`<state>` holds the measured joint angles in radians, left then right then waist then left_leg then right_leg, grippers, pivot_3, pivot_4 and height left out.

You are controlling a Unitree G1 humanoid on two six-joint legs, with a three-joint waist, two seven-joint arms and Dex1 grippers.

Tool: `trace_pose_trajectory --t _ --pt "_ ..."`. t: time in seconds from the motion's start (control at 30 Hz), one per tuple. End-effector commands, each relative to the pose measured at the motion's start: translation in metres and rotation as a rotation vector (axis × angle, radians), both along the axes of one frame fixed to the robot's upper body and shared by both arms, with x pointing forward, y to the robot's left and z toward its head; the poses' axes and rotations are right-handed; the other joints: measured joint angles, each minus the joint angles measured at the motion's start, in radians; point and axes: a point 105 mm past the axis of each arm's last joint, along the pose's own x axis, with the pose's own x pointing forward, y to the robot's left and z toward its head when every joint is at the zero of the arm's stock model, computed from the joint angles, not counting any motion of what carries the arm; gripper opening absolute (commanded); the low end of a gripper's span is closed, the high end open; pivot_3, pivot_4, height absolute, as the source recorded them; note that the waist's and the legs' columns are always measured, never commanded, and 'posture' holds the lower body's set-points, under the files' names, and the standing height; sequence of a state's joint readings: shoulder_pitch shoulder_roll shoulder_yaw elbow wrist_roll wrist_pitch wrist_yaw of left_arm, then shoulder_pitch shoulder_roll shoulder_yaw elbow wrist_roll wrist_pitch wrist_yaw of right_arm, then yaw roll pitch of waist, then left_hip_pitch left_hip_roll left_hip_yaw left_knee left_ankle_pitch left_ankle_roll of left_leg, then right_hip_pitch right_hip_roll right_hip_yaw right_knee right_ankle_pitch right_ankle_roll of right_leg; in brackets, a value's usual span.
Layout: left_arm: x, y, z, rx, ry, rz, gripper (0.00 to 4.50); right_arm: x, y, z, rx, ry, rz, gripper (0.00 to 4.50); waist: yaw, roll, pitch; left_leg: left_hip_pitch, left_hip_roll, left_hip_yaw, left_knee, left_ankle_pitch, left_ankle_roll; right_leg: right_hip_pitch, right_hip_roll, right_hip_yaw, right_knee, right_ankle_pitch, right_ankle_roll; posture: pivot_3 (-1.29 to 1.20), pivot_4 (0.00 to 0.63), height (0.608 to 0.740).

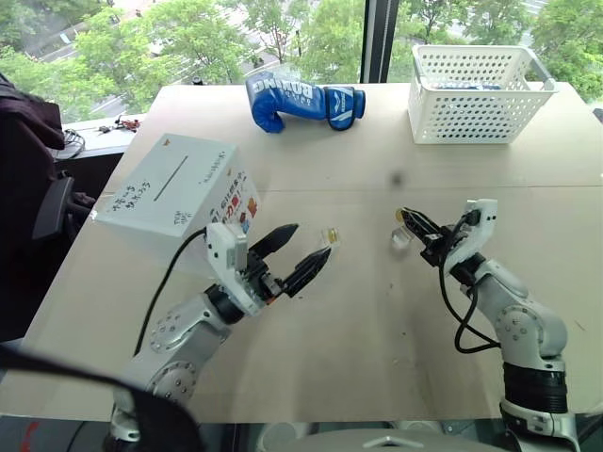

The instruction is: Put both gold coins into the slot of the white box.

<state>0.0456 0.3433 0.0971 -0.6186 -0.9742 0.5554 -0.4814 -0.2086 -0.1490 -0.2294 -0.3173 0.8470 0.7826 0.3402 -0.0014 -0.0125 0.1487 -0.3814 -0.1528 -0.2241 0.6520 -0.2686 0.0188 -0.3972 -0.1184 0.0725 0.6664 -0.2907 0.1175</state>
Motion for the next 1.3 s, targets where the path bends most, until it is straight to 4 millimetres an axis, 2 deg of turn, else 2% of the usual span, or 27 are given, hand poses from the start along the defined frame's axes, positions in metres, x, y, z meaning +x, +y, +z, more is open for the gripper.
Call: trace_pose_trajectory --t 0.03,0.1,0.2,0.3,0.37,0.63,0.83,0.87,0.9,1.03,1.07,1.3 --pt "-0.008 -0.003 0.026 -0.299 0.067 -0.146 4.50 -0.024 0.020 0.038 0.195 -0.039 0.198 0.06 -0.005 0.000 0.000 0.000 0.000 0.000 0.000 0.000 0.000 0.000 0.000 0.000 0.000 0.000 0.000 0.00 0.150 0.721" --pt "-0.003 0.001 0.033 -0.429 0.107 -0.174 4.50 -0.036 0.028 0.051 0.273 -0.042 0.299 0.06 -0.012 0.000 0.000 -0.001 0.000 0.000 0.000 0.000 0.000 -0.001 0.000 0.000 0.000 0.000 0.000 0.00 0.150 0.721" --pt "-0.001 0.002 0.038 -0.517 0.126 -0.215 4.50 -0.046 0.033 0.062 0.324 -0.041 0.368 0.06 -0.013 0.000 0.000 0.000 0.000 0.000 0.000 0.000 0.000 0.000 0.000 0.000 0.000 0.000 0.000 0.00 0.150 0.721" --pt "0.001 -0.005 0.036 -0.541 0.164 -0.249 3.66 -0.056 0.039 0.070 0.338 -0.051 0.433 0.00 -0.013 0.000 0.000 0.000 0.000 0.000 0.000 0.000 0.000 -0.001 0.000 0.000 0.000 0.000 0.000 0.00 0.150 0.721" --pt "0.003 -0.012 0.034 -0.559 0.197 -0.264 2.85 -0.063 0.045 0.076 0.336 -0.071 0.478 0.00 -0.012 0.000 0.000 -0.001 0.000 0.001 0.000 0.000 0.000 -0.001 0.000 0.000 0.000 0.000 0.000 0.00 0.150 0.721" --pt "-0.006 -0.031 0.036 -0.535 0.212 -0.376 2.85 -0.072 0.056 0.083 0.290 -0.111 0.554 0.00 -0.013 0.000 0.000 -0.001 0.000 0.001 0.001 0.000 0.000 -0.001 0.000 0.000 0.000 0.000 0.000 0.00 0.150 0.721" --pt "-0.009 -0.035 0.035 -0.532 0.222 -0.423 2.85 -0.073 0.058 0.086 0.288 -0.119 0.572 0.00 -0.012 0.000 0.000 -0.001 0.000 0.001 0.001 0.000 0.000 -0.001 0.000 0.000 0.000 0.000 0.000 0.00 0.150 0.721" --pt "-0.009 -0.036 0.035 -0.532 0.224 -0.424 2.06 -0.073 0.058 0.086 0.289 -0.119 0.576 0.00 -0.012 0.000 0.000 -0.001 0.000 0.001 0.001 0.000 0.000 -0.001 0.000 0.000 0.000 0.000 0.000 0.00 0.150 0.721" --pt "-0.009 -0.036 0.035 -0.531 0.226 -0.425 1.93 -0.073 0.058 0.086 0.290 -0.119 0.578 0.00 -0.012 0.000 0.000 -0.001 0.000 0.001 0.001 0.000 0.000 -0.001 0.000 0.000 0.000 0.000 0.000 0.00 0.150 0.721" --pt "-0.008 -0.036 0.035 -0.538 0.230 -0.424 0.19 -0.074 0.059 0.086 0.291 -0.119 0.590 0.00 -0.012 0.000 0.000 -0.001 0.000 0.001 0.001 0.000 0.000 -0.001 0.000 0.000 0.000 0.000 0.000 0.00 0.150 0.721" --pt "-0.008 -0.036 0.035 -0.538 0.231 -0.424 0.09 -0.075 0.059 0.087 0.291 -0.119 0.593 0.00 -0.011 0.000 0.000 -0.001 0.000 0.001 0.001 0.000 0.000 -0.001 0.000 0.000 0.000 0.000 0.000 0.00 0.150 0.721" --pt "-0.008 -0.039 0.033 -0.515 0.246 -0.443 0.09 -0.078 0.060 0.088 0.287 -0.127 0.618 0.00 -0.011 0.000 0.000 -0.001 0.000 0.001 0.001 0.000 0.000 -0.001 0.000 0.000 0.000 0.000 0.000 0.00 0.150 0.721"
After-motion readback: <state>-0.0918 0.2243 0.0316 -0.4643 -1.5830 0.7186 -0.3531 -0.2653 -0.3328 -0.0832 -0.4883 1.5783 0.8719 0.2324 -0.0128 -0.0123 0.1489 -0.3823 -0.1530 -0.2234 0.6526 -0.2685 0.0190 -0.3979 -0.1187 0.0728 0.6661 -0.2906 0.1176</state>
